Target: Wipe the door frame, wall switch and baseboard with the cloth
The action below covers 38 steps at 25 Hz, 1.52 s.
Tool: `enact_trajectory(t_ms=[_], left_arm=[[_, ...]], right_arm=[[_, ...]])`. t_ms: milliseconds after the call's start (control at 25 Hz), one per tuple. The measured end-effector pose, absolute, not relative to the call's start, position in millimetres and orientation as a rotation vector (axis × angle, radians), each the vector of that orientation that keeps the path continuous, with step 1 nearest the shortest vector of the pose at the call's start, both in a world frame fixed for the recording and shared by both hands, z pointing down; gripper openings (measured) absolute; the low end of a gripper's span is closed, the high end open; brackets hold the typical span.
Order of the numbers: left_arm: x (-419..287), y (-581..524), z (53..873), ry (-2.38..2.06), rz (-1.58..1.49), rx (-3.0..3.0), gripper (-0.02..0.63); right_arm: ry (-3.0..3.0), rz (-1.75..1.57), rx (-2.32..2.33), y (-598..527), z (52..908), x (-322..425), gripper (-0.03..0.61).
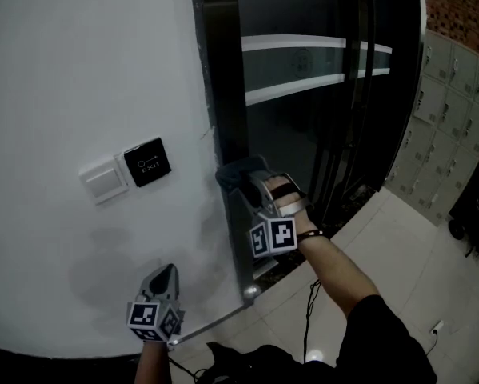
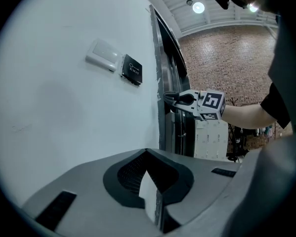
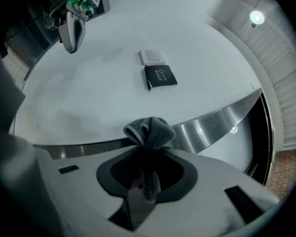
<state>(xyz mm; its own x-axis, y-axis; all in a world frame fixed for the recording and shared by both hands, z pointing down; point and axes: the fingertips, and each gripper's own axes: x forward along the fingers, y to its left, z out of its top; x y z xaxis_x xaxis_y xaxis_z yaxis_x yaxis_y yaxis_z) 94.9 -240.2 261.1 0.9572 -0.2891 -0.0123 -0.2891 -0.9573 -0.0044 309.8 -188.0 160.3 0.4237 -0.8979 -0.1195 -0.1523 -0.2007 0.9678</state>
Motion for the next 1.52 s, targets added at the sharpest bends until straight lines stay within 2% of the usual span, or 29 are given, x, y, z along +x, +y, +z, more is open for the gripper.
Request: enact_trajectory(t_ms=[1040, 1520], left_arm=[[111, -236, 302, 0.716, 0.068, -3.148, -0.008], [105, -240, 336, 0.752, 0.044, -3.161, -0.008]], right_arm=[[-1.112, -0.779, 1.615, -184, 280, 315, 0.084], [-1.16, -0.614, 1.562, -183, 358, 318, 0.084]])
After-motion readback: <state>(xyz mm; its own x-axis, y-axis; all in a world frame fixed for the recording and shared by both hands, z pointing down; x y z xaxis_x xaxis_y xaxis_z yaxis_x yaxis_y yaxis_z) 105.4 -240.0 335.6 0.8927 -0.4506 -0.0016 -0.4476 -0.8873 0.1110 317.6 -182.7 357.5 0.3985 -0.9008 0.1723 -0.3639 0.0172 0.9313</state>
